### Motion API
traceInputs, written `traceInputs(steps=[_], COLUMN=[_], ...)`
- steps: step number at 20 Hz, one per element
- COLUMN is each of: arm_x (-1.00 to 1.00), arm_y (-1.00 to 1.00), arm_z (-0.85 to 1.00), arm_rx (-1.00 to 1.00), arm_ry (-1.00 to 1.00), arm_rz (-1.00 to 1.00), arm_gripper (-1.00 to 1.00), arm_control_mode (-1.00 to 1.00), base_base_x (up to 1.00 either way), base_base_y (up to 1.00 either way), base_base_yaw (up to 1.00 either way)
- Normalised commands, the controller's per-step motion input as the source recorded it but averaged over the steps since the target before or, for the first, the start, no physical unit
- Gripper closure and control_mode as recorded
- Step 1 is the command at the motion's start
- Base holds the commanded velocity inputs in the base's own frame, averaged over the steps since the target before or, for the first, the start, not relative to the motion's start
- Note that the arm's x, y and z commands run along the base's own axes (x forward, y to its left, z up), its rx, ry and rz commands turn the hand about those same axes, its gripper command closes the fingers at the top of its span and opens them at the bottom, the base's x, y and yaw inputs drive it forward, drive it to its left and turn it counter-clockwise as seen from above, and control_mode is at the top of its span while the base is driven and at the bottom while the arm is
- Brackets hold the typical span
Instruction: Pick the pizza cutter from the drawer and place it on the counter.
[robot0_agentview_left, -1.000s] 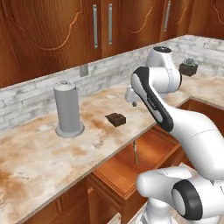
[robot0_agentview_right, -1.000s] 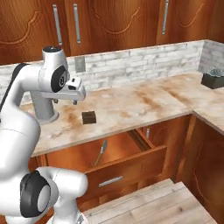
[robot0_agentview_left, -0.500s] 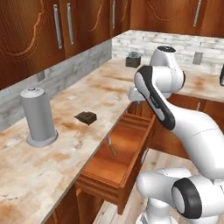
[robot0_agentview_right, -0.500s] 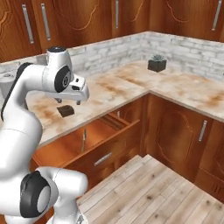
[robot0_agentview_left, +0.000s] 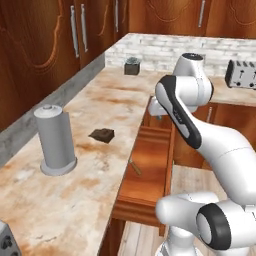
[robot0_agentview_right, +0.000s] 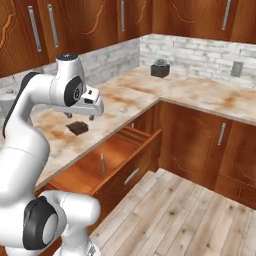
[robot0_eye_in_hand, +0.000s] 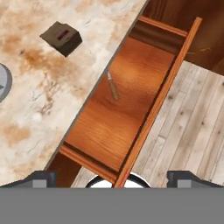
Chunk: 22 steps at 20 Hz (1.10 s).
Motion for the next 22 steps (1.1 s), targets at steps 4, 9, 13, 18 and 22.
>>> traceInputs(steps=[4,9,13,18,22], arm_x=[0.00,-0.02,0.33,0.15,0.00], arm_y=[0.00,-0.09,-0.28,-0.37,-0.29], arm_z=[0.00,-0.08,-0.64,-0.97,-1.00], arm_rx=[0.00,0.01,0.00,-0.01,-0.02], arm_ry=[0.00,0.00,0.11,0.08,0.00], arm_rz=[0.00,-0.25,-0.22,-0.16,-0.12], arm_gripper=[-1.00,-1.00,-1.00,-1.00,-1.00], arm_control_mode=[1.00,-1.00,-1.00,-1.00,-1.00], base_base_x=[-0.20,-0.05,0.00,0.00,0.00], base_base_y=[0.69,0.03,0.00,0.00,0.00], base_base_yaw=[-0.41,-0.09,0.00,0.00,0.00])
